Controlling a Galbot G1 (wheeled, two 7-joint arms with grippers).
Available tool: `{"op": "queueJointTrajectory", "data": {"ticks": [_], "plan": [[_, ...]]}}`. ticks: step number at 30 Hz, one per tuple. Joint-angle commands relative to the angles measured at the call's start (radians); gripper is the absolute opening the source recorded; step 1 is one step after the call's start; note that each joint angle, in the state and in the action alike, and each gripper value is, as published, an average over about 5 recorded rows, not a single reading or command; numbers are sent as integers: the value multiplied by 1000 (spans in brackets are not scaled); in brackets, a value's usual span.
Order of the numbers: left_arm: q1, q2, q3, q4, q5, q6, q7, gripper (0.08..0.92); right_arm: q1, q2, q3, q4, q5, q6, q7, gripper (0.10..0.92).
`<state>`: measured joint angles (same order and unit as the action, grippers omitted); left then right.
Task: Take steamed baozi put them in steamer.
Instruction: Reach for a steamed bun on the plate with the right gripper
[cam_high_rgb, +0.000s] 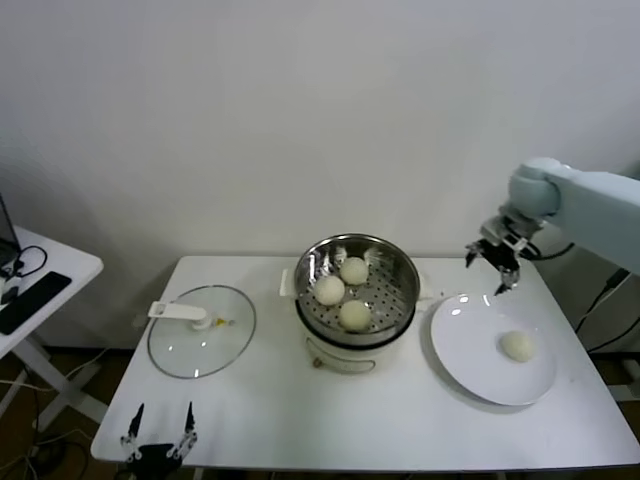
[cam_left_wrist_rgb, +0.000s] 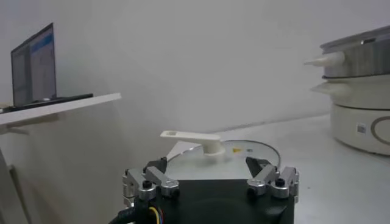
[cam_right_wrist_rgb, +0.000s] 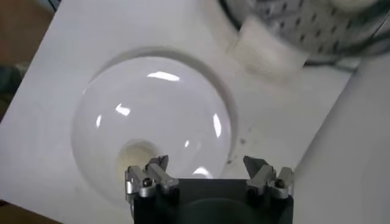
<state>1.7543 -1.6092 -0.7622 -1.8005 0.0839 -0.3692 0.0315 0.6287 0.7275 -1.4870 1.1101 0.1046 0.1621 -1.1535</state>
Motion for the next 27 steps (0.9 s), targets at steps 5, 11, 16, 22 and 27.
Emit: {"op": "queueJointTrajectory", "data": {"ticks": [5, 11, 16, 22, 27], "plan": [[9, -49, -1, -2, 0, -6, -1, 823, -384, -143, 312, -155, -200, -75, 19, 823], [14, -49, -2, -8, -2, -13, -1, 823, -490, -122, 411, -183, -239, -84, 33, 823], [20, -49, -4, -10, -1, -13, -1, 823, -543, -104, 460, -198, -236, -100, 40, 823], [21, -49, -4, -8, 3, -15, -1, 823, -573, -94, 484, -202, -230, -110, 44, 823], [20, -49, -3, -7, 4, -16, -1, 823, -603, -86, 531, -210, -246, -110, 50, 823]]}}
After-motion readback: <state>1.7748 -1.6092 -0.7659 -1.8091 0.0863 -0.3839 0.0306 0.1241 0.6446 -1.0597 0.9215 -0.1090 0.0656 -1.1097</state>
